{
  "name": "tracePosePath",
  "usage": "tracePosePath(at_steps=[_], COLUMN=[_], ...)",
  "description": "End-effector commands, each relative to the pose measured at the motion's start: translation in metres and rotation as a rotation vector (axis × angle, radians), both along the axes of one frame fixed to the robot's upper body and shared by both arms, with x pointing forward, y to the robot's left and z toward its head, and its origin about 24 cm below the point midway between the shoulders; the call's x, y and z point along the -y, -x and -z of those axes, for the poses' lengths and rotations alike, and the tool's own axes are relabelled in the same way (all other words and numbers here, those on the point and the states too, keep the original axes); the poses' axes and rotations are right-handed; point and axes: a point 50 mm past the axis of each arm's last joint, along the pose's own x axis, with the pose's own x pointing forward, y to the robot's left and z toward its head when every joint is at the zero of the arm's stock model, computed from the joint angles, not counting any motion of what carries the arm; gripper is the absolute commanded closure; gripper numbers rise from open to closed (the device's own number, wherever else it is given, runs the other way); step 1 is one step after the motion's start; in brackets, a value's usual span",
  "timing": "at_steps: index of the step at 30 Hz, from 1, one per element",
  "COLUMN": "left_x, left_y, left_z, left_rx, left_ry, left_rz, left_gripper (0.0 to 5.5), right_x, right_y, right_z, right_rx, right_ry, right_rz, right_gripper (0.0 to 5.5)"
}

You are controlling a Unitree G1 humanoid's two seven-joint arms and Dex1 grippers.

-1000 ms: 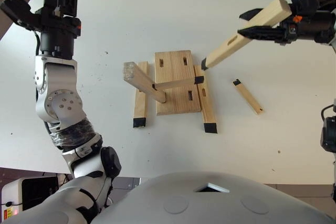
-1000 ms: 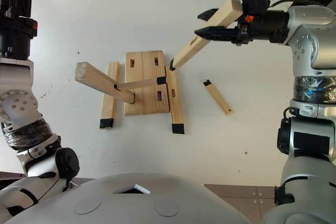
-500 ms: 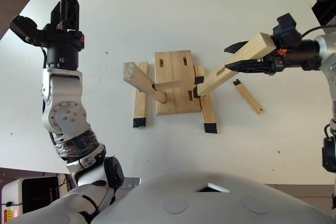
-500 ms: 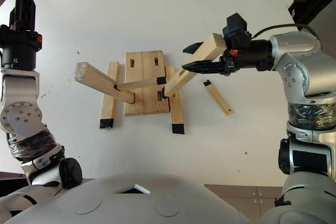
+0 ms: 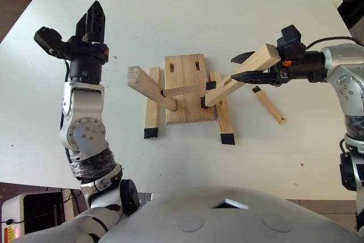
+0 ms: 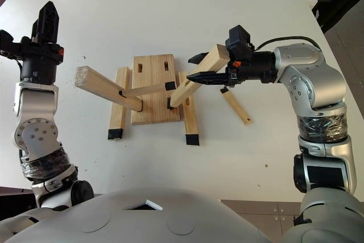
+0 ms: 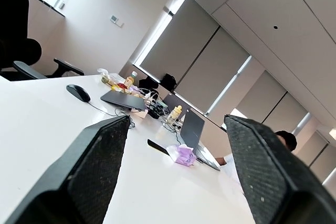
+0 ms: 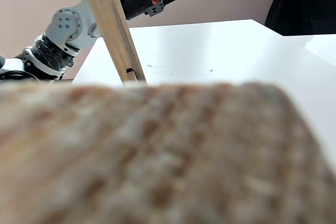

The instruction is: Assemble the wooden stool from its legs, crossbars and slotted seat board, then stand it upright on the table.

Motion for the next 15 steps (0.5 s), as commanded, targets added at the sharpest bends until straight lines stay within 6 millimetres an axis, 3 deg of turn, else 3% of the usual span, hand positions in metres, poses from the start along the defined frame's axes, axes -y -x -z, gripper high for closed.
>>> tracePosePath(at_steps=[1,11,15], left_x=[0.012,0.038,0.049], left_y=[0.008,0.022,0.024], left_z=[0.002,0.014,0.019], left_rx=[-0.009,-0.047,-0.058], left_ry=[-0.036,-0.076,-0.09], left_rz=[0.028,0.072,0.088], left_gripper=[2.2,2.2,2.2], right_x=[-0.004,-0.018,-0.026], right_y=[-0.007,-0.015,-0.018], right_z=[-0.01,-0.015,-0.003], right_rx=[0.053,0.082,0.083], right_ry=[0.07,0.162,0.24], right_rz=[0.002,-0.03,-0.034], right_gripper=[3.41,3.42,3.42])
